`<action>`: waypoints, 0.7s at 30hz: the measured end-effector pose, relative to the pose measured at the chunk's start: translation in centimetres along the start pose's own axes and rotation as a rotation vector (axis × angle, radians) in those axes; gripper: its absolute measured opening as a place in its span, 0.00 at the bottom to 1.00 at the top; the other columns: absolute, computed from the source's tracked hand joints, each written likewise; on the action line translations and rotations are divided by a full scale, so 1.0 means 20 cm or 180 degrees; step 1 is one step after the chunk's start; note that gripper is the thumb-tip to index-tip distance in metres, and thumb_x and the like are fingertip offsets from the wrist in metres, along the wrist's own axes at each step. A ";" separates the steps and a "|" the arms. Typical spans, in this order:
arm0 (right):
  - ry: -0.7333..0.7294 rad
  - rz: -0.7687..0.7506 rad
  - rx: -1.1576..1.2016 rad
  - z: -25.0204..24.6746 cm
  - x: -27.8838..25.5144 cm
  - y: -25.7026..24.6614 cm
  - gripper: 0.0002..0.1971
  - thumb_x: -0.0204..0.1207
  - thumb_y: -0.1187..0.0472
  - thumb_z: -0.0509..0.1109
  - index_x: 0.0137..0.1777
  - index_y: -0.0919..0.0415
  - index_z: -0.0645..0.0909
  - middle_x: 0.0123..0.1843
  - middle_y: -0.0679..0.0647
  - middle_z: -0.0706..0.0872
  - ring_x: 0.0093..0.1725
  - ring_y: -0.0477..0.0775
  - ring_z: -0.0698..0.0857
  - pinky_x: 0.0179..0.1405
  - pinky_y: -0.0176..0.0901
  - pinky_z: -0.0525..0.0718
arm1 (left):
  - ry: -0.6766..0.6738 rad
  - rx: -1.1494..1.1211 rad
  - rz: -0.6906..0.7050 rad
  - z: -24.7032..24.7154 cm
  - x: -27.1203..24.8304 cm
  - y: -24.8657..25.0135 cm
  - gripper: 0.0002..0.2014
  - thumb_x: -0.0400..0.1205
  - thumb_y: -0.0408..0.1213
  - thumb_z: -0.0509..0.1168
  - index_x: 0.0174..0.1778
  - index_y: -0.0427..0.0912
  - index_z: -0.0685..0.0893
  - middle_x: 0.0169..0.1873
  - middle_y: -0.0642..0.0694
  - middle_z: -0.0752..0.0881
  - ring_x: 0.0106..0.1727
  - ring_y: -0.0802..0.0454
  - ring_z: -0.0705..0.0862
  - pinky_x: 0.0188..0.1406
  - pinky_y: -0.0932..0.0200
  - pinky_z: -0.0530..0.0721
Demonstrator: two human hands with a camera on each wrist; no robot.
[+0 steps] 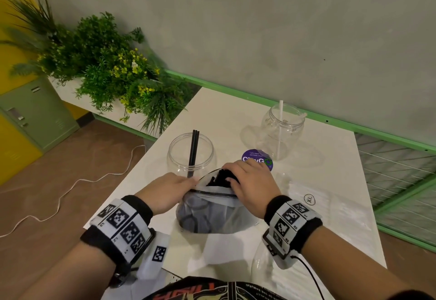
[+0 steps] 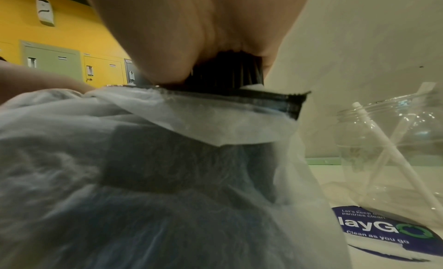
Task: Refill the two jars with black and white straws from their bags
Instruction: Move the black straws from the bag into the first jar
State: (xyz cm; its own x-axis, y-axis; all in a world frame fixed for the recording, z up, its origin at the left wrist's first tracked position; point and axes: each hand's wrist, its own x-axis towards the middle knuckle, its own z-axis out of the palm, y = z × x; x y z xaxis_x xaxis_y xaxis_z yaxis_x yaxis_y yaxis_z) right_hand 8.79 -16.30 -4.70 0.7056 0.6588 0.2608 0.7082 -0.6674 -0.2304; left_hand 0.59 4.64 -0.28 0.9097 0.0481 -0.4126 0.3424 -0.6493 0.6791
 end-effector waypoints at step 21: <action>-0.0040 -0.0344 -0.0153 -0.03 0.00 0.08 0.26 0.79 0.33 0.54 0.66 0.49 0.77 0.48 0.49 0.85 0.43 0.57 0.79 0.45 0.51 0.81 | -0.0124 -0.2174 -0.0100 0.17 0.08 -0.03 0.28 0.70 0.68 0.67 0.58 0.53 0.81 0.51 0.51 0.89 0.54 0.52 0.88 0.48 0.54 0.86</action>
State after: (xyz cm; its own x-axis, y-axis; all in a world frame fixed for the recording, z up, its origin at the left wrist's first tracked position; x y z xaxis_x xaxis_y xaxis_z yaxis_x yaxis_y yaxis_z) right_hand 9.99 -17.55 -4.53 0.6257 0.7319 0.2699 0.7785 -0.6079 -0.1563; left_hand 1.01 2.57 -3.47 0.8921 0.0236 -0.4512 0.4517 -0.0231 0.8919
